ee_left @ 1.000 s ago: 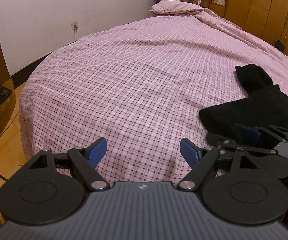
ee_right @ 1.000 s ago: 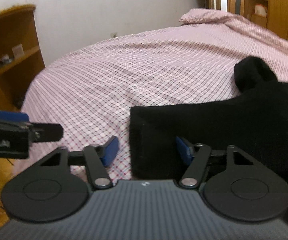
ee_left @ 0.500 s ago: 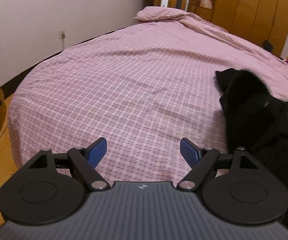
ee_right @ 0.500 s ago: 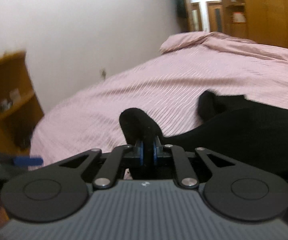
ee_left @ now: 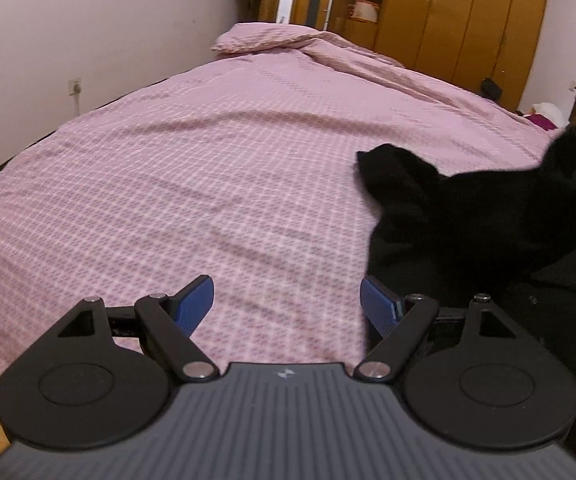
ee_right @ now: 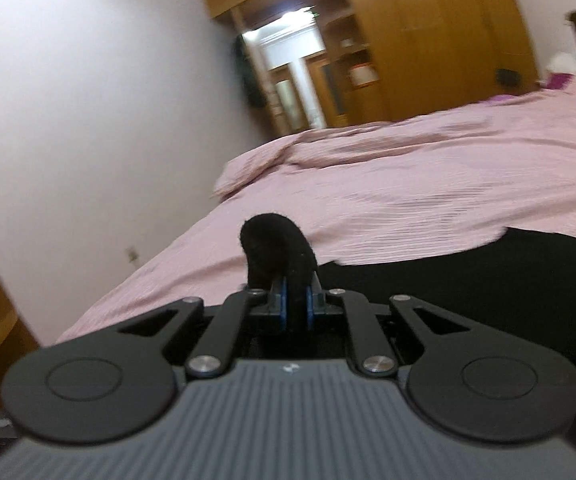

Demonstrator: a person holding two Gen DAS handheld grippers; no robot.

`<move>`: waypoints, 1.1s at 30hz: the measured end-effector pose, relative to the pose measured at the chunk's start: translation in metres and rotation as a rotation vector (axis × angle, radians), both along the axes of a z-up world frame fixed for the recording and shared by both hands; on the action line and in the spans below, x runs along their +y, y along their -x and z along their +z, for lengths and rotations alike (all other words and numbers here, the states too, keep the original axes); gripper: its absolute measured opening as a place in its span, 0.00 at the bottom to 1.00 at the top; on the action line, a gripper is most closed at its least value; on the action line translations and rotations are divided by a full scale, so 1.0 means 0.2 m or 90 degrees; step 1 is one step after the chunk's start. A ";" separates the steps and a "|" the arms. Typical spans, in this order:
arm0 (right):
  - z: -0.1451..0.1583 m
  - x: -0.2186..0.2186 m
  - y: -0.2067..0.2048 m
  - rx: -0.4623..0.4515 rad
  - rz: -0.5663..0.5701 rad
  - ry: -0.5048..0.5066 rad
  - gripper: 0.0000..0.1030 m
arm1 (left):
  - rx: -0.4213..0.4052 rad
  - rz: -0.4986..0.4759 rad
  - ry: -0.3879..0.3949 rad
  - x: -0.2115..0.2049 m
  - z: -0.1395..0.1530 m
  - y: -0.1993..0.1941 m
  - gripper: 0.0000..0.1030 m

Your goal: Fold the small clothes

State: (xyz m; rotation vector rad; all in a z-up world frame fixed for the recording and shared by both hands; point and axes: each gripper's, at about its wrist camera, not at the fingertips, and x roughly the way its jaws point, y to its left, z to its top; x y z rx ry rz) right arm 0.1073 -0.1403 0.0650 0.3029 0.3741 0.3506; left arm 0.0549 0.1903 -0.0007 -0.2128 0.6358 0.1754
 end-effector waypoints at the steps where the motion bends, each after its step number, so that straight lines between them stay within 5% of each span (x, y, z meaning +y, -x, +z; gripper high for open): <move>1: -0.01 -0.05 -0.01 0.005 -0.015 -0.004 0.11 | -0.002 -0.006 0.003 -0.02 0.00 -0.02 0.81; 13: -0.28 -0.53 -0.17 0.086 -0.186 -0.072 0.11 | 0.006 -0.060 -0.036 -0.26 -0.05 -0.34 0.81; 22: -0.54 -0.74 -0.22 0.157 -0.177 -0.052 0.15 | 0.028 -0.056 -0.056 -0.35 -0.09 -0.50 0.81; 28: -0.51 -0.81 -0.19 0.130 -0.179 -0.046 0.58 | 0.017 -0.047 -0.080 -0.37 -0.07 -0.56 0.81; 33: -0.48 -0.82 -0.26 0.113 -0.148 -0.003 0.60 | -0.006 -0.036 -0.087 -0.37 -0.03 -0.58 0.81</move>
